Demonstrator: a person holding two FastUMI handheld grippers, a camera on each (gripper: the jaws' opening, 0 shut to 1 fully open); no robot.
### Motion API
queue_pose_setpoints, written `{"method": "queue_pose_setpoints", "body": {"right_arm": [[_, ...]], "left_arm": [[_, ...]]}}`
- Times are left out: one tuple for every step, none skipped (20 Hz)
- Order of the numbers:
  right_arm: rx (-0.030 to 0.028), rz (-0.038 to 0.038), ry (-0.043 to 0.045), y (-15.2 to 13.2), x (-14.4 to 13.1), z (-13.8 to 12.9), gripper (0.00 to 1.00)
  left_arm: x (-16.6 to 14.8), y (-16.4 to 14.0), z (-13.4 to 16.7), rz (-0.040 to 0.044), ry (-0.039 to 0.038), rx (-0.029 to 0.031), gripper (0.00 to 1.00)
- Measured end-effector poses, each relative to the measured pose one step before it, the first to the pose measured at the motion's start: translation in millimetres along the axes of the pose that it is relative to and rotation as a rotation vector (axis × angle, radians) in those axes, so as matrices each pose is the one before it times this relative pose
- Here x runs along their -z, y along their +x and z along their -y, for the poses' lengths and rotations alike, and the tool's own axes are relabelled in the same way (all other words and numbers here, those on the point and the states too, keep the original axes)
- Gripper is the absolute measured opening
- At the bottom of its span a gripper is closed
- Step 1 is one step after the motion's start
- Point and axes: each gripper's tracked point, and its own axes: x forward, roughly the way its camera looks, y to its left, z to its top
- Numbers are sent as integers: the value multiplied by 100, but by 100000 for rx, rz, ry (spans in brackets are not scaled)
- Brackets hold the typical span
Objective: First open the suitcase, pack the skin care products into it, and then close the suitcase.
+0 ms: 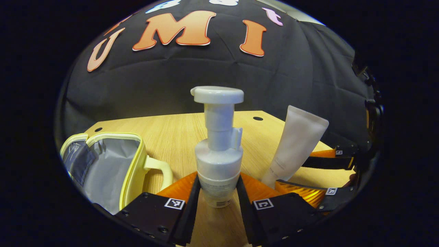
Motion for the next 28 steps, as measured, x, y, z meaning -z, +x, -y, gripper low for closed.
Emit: {"method": "queue_pose_setpoints", "body": {"right_arm": [[-766,-94,555,385,-27,-169,96],[-562,-428,606,376,47,-111,96],[-573,-130,579,117,178,-84,96],[-406,-94,321,311,-134,-76,96],[-366,126,454,208,-15,-88,95],[-583,-12,769,273,-15,-87,92],[-476,-490,887,201,99,-155,89],[-808,-809,986,220,244,-281,80],[412,-630,-74,59,342,-41,69],[-144,581,277,-26,49,-344,65],[301,836,-138,274,-271,-71,58],[-948,-796,834,97,61,-325,51],[-863,-696,1526,-54,-57,-393,46],[-831,-1453,1409,-110,30,-300,49],[-531,-731,638,-389,-49,-229,49],[-254,-142,-106,-367,-397,-172,49],[-431,467,-206,-523,-539,-171,48],[-40,307,-540,-449,-751,-132,48],[-340,159,-468,-573,-524,-71,49],[-347,461,-301,-613,-792,-121,49],[-492,857,-191,-698,-839,-137,49],[-467,342,-468,-531,-970,-254,49],[-499,542,-856,-464,-861,-257,49],[-474,1058,-1064,-527,-1032,-321,48],[-801,798,-933,-599,-875,-356,48],[-1324,947,-643,-401,-941,-553,48],[-1315,600,-1243,-394,-867,-610,48],[-1277,883,-1760,-343,-1004,-708,48]], "left_arm": [[-653,-462,-39,771,-80,-940,58],[-662,-364,-163,541,-315,-867,58],[-446,-374,-165,673,-450,-104,58],[-622,-404,-149,553,-432,-313,59],[-644,-478,-299,686,-25,-616,58],[-644,-367,-325,656,143,-745,58],[-371,-468,-477,587,138,-990,58],[-440,-396,-429,227,294,-768,58],[-120,-383,-514,187,443,-877,58],[-373,-351,-544,240,555,-1019,57],[-106,-660,-456,-515,360,-752,58],[-380,-429,-89,1,-542,355,58],[-260,-502,-189,-199,-391,-544,58],[-564,-623,-324,690,1684,-1218,58],[-589,-554,-317,926,1695,-840,58],[-677,-472,-238,726,902,-514,57],[-475,-502,-248,469,-72,-286,58],[-514,-391,-390,127,-729,-733,57],[-485,-437,-481,125,-474,-907,58],[-574,-476,-622,-4,-494,-1204,58],[-529,-533,-722,237,-202,-1176,58],[-530,-564,-777,-216,-14,-1706,58],[-534,-657,-869,69,178,-1676,58],[-396,-463,-793,-265,279,-1058,58],[-282,-621,-933,-393,-30,-1585,58],[-249,-573,-912,-858,-163,-869,58],[-210,-625,-852,-378,78,-1216,57],[-233,-633,-1010,-513,235,-1254,58]]}}
